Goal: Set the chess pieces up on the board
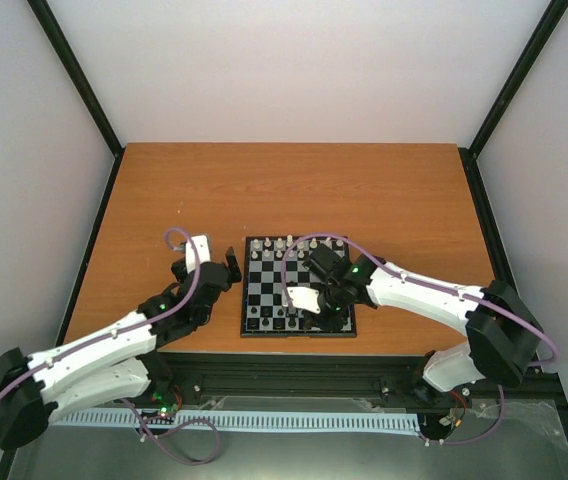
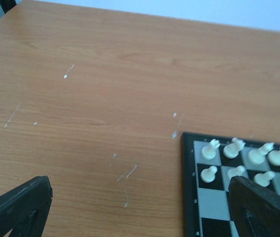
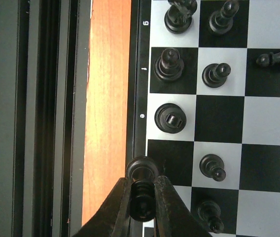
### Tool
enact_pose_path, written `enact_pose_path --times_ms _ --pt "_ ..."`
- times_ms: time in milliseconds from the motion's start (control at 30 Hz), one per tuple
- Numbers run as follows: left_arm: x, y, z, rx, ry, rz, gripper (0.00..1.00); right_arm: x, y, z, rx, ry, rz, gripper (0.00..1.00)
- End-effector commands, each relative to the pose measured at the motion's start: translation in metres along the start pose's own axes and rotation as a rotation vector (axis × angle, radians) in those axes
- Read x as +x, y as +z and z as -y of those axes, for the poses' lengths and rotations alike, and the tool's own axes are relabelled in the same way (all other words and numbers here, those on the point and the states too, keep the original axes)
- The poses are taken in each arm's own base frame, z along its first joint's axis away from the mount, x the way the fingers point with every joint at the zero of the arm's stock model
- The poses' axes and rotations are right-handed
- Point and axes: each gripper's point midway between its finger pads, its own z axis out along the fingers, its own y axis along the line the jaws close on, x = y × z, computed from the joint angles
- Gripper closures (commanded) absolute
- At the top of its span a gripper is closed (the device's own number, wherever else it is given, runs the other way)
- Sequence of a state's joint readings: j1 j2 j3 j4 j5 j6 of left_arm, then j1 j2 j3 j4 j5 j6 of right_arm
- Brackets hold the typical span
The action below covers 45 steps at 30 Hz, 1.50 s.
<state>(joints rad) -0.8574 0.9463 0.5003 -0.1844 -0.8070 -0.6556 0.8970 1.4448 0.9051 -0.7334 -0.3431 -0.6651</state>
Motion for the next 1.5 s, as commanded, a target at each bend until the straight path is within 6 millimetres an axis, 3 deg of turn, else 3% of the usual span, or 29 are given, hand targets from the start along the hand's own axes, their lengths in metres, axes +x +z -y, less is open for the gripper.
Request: enact_pose_path --times_ms 0,200,667,900,1033,1200,1333,1467 --pt "-0.015 0.005 0.004 -0.087 0.087 -0.008 0.0 -0.002 0.009 0.006 0.024 -0.027 -0.022 0.92" --pt "-0.008 0.008 0.016 -0.046 0.13 -0.069 0.0 -0.001 0.015 0.011 0.038 -0.019 -0.041 0.93" --pt "-0.004 0.008 0.024 0.0 0.149 -0.092 0.0 0.002 0.026 0.019 0.062 -0.004 -0.074 0.92" --pt "-0.003 0.008 0.024 0.005 0.152 -0.097 0.0 0.0 0.022 0.017 0.057 -0.008 -0.063 0.81" --pt "0.002 0.007 0.037 0.085 0.18 -0.112 0.03 -0.008 0.009 0.012 0.053 -0.026 -0.024 0.7" --pt "0.019 0.007 0.068 0.255 0.247 -0.168 0.13 -0.017 -0.019 0.007 0.081 -0.058 0.048 0.58" --pt "0.022 0.006 0.082 0.307 0.25 -0.207 0.22 -0.017 -0.044 0.025 0.13 -0.055 0.114 0.54" --pt "0.014 -0.002 0.079 0.327 0.217 -0.177 0.18 -0.017 -0.05 0.045 0.157 -0.112 0.12 0.54"
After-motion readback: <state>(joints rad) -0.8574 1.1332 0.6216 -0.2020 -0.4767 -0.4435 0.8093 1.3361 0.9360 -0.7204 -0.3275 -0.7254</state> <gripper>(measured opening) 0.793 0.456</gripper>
